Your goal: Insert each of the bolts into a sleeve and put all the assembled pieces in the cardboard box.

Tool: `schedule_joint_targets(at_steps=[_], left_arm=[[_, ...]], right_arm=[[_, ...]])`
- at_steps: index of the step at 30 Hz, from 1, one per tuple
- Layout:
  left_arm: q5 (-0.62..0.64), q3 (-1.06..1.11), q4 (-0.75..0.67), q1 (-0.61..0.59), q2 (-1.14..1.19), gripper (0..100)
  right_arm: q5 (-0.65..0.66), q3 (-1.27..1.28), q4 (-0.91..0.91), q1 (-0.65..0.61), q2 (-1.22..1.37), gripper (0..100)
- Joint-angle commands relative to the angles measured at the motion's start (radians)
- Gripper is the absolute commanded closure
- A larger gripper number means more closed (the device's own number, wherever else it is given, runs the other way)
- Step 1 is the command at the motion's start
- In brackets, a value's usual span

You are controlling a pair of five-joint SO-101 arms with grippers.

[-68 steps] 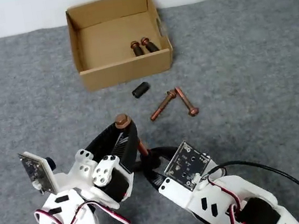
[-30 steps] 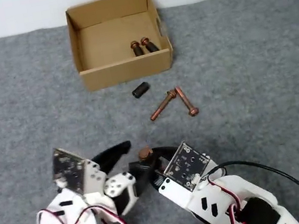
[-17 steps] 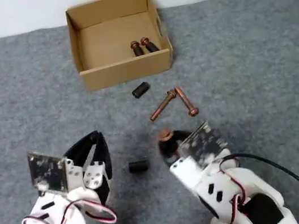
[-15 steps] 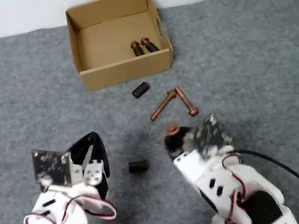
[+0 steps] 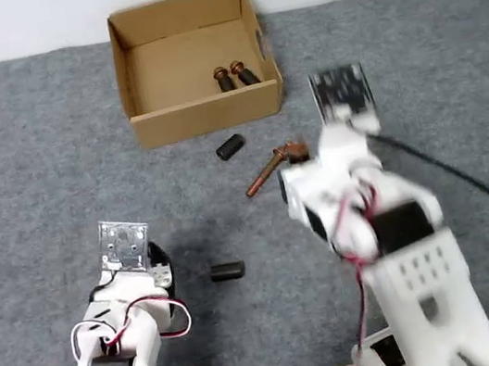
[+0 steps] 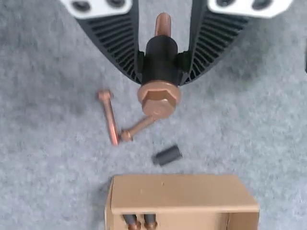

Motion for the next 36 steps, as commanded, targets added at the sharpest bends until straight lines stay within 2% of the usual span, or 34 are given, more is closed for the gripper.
schedule_joint_targets(at_steps=[1,6,11,16,23,29,34,36], left_arm=[[-0.009,0.044,-0.066,-0.006,-0.008,100],[-0.009,0.068,-0.089,-0.017,-0.008,100],[-0.009,0.068,-0.086,-0.044,-0.002,100],[-0.011,0.068,-0.086,-0.101,-0.002,100],[-0.015,0.068,-0.068,-0.103,0.0,100],[-0.015,0.068,-0.066,-0.103,0.0,99],[-0.015,0.068,-0.066,-0.103,0.0,99],[-0.015,0.068,-0.066,-0.103,0.0,99]], right_arm=[[-0.014,-0.264,-0.041,0.013,0.205,99.1],[-0.008,-0.537,-0.143,0.012,0.475,99.1],[0.06,-0.76,-0.303,0.01,0.736,99.1],[0.112,-0.928,-0.467,0.004,0.981,99.1],[0.207,-1.129,-0.619,-0.025,1.285,99.1],[0.292,-1.301,-0.67,-0.053,1.521,99.1],[0.299,-1.47,-0.65,-0.076,1.687,99.1],[0.299,-1.527,-0.588,-0.09,1.733,98.9]])
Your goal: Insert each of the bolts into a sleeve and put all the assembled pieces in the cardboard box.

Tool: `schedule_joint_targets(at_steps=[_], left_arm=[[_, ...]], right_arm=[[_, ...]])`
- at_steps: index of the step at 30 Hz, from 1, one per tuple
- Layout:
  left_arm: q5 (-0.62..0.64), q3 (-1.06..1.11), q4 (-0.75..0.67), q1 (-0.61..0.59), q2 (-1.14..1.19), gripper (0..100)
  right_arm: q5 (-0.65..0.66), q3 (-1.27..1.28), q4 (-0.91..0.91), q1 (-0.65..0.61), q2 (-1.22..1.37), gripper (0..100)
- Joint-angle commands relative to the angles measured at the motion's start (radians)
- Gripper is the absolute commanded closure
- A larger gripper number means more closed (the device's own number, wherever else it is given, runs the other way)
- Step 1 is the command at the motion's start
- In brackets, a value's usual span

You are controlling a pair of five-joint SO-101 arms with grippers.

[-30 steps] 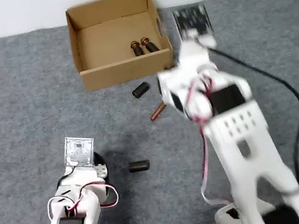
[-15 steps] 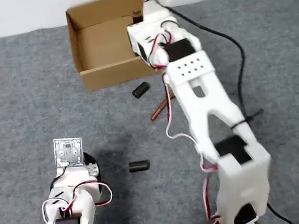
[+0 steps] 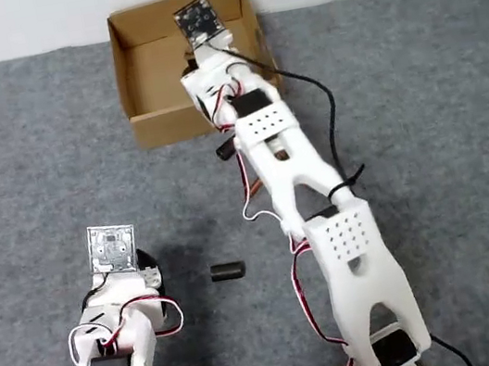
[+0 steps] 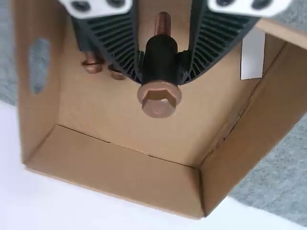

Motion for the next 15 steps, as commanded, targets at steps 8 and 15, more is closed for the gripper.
schedule_joint_targets(at_steps=[8,15], left_arm=[[-0.015,-0.004,-0.009,-0.003,0.0,99],[-0.014,-0.004,-0.015,-0.023,-0.008,99]], right_arm=[[0.011,-0.373,0.325,-0.042,0.105,83.2],[0.003,-0.548,0.504,-0.053,0.104,93.9]])
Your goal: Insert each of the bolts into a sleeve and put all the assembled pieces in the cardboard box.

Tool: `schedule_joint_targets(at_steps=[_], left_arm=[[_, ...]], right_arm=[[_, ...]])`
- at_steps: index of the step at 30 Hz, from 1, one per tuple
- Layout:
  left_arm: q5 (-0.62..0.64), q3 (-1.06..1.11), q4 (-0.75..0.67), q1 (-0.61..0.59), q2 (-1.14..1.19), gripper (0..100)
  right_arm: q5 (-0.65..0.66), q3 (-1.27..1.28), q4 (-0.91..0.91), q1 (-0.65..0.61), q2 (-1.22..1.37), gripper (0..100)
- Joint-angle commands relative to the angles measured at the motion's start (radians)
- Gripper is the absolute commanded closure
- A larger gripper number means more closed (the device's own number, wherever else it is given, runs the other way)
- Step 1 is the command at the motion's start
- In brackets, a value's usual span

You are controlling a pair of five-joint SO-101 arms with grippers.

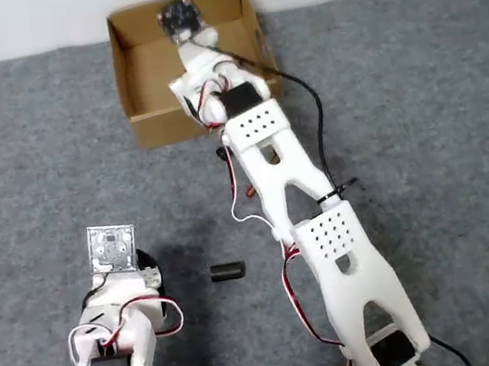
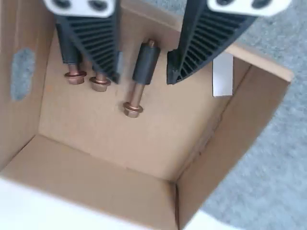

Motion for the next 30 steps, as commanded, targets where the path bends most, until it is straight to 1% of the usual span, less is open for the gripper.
schedule_joint_targets(at_steps=[1,4,7,10,13,15,18,19,23,25,27,30], left_arm=[[-0.011,-0.01,-0.015,-0.041,-0.008,99],[-0.012,-0.021,-0.066,-0.143,-0.008,99],[-0.012,-0.022,-0.081,-0.187,-0.008,99],[-0.012,-0.021,-0.084,-0.193,-0.008,99],[-0.012,-0.019,-0.084,-0.189,-0.008,99],[-0.012,-0.019,-0.084,-0.189,-0.008,99],[-0.012,-0.013,-0.086,-0.189,-0.008,99],[-0.012,-0.013,-0.086,-0.189,-0.008,99],[-0.012,-0.012,-0.086,-0.189,-0.008,99],[-0.012,-0.012,-0.086,-0.189,-0.008,99],[-0.012,-0.013,-0.086,-0.193,-0.008,99],[-0.012,-0.015,-0.086,-0.195,-0.008,99]], right_arm=[[0.003,-0.137,0.102,-0.013,-0.024,95.9],[0.003,-0.233,0.236,-0.015,-0.024,99.1],[0.003,-0.322,0.397,-0.015,-0.024,99.0],[0.002,-0.324,0.526,-0.013,-0.053,99.0],[-0.002,-0.322,0.611,-0.015,-0.082,99.0],[-0.032,-0.324,0.665,-0.027,-0.094,99.0],[-0.064,-0.322,0.8,-0.044,-0.124,99.0],[-0.071,-0.321,0.825,-0.053,-0.133,99.0],[-0.091,-0.316,0.822,-0.071,-0.176,99.1],[-0.091,-0.264,0.822,-0.091,-0.213,99.1],[-0.091,-0.167,0.823,-0.105,-0.277,99.1],[-0.091,0.068,0.823,-0.13,-0.418,99.1]])
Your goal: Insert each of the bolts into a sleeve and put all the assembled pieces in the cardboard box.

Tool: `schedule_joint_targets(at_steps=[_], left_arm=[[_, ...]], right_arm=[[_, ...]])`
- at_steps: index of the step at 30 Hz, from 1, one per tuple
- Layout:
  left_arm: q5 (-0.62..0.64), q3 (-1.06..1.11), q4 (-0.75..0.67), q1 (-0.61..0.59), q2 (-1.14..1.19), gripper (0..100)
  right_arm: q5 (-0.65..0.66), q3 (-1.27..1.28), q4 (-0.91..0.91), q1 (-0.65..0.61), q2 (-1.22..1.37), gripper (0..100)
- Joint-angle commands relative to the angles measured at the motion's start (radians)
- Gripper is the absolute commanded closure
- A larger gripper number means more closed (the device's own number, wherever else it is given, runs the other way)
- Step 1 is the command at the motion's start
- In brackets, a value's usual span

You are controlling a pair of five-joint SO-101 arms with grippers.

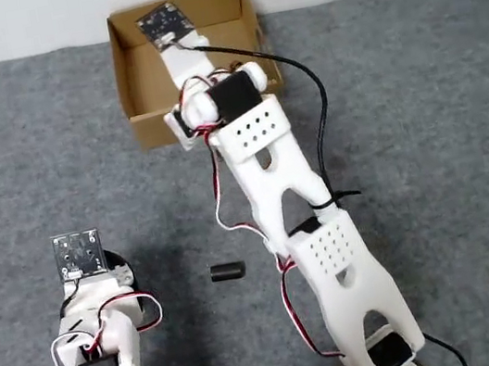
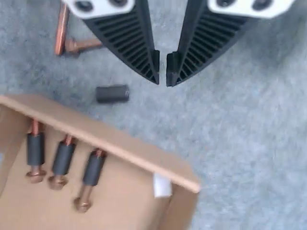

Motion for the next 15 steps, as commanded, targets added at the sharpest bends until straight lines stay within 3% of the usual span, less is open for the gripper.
schedule_joint_targets(at_steps=[1,4,9,15], left_arm=[[-0.015,-0.015,-0.031,-0.014,-0.008,99],[-0.015,-0.015,-0.06,-0.046,-0.008,99],[-0.012,-0.012,-0.084,-0.089,-0.005,99],[-0.012,-0.01,-0.084,-0.089,-0.005,99]], right_arm=[[-0.011,0.269,0.045,-0.025,-0.222,99.1],[0.006,0.577,0.044,-0.053,-0.4,99.1],[0.146,1.046,0.035,-0.133,-0.671,99.1],[0.18,1.376,-0.054,-0.239,-0.849,98.7]])
